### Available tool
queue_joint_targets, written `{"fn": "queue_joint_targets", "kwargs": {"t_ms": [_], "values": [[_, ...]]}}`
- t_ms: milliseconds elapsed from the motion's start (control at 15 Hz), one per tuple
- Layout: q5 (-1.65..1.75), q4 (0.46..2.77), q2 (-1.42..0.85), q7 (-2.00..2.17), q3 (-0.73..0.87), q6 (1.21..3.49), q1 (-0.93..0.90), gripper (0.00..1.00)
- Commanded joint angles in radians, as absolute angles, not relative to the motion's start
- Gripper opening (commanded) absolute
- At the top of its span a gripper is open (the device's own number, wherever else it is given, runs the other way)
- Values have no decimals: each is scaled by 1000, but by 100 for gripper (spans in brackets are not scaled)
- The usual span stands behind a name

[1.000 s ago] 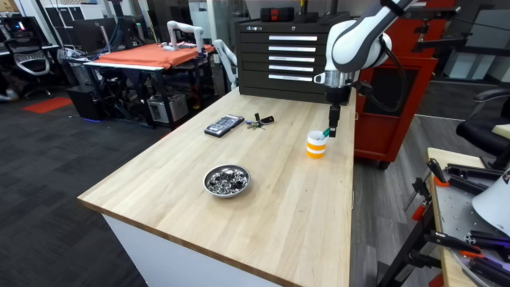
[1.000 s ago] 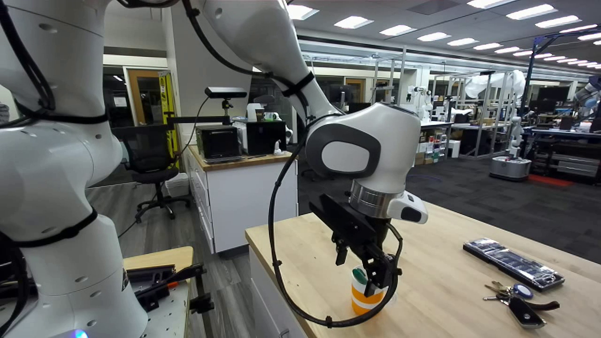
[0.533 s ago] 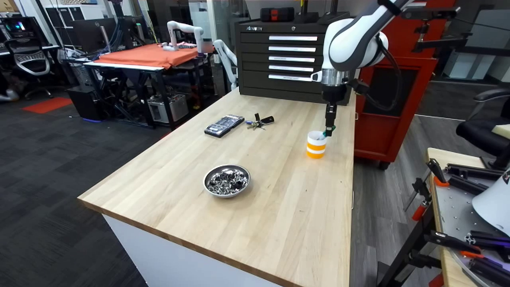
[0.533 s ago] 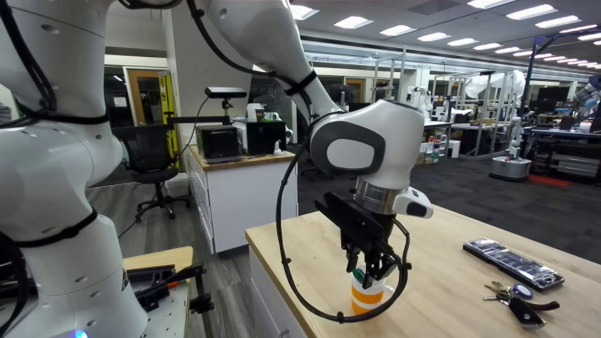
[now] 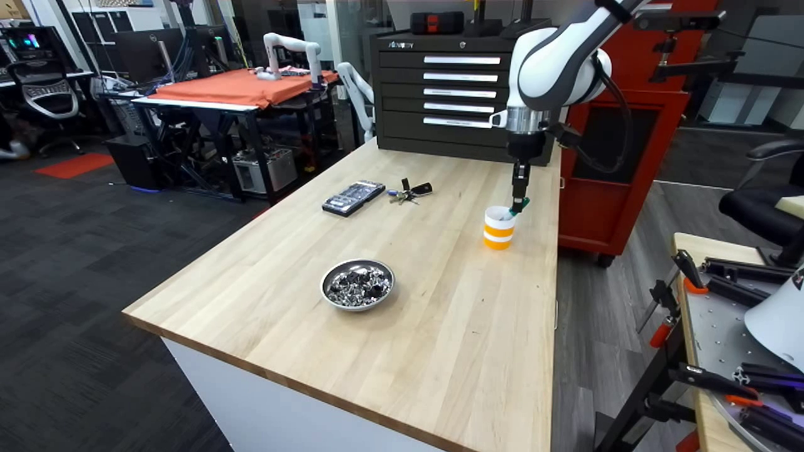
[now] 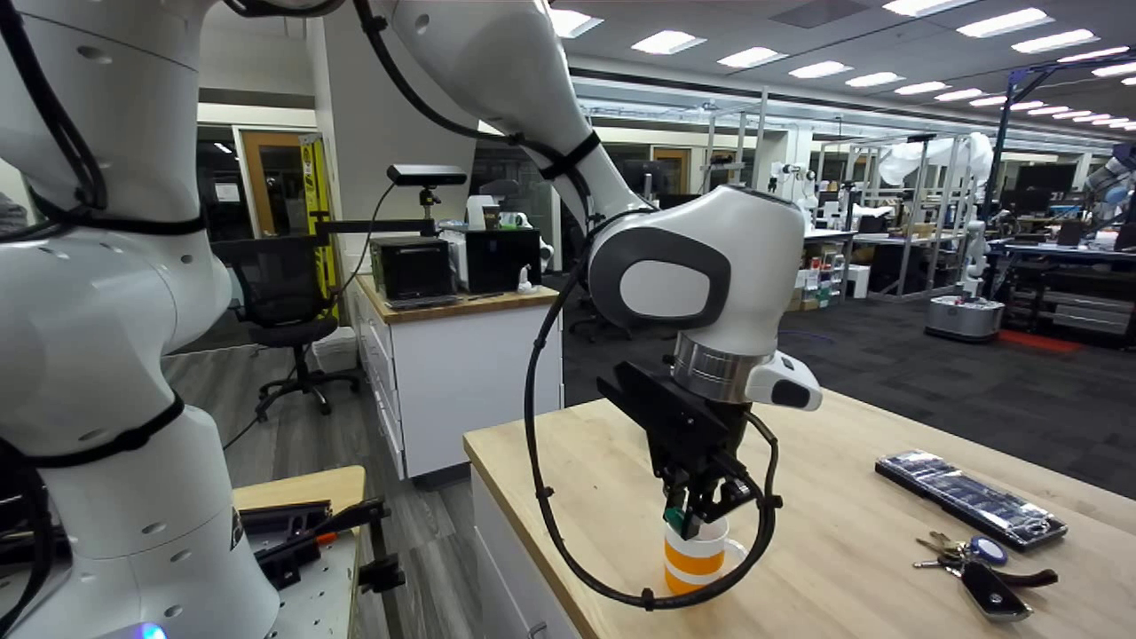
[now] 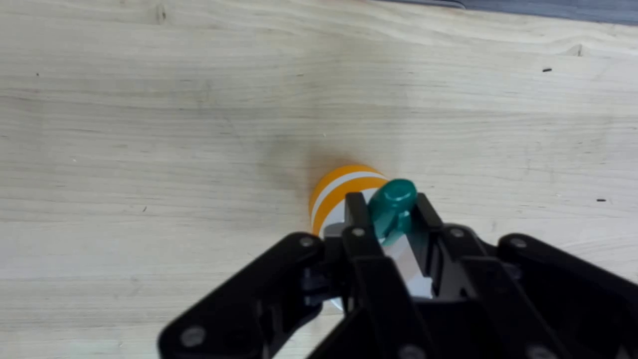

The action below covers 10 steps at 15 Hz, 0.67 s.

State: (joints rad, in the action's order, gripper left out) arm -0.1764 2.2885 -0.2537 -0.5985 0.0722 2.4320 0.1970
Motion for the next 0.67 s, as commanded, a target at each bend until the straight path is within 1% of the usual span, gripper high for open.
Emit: {"fn": "queue_joint_targets", "kwargs": {"t_ms": [0,600], "values": [[-160,2282,-238,-596,69,2401,211,6],[-57,2241,-186,-531,91,2310,193,6]]}}
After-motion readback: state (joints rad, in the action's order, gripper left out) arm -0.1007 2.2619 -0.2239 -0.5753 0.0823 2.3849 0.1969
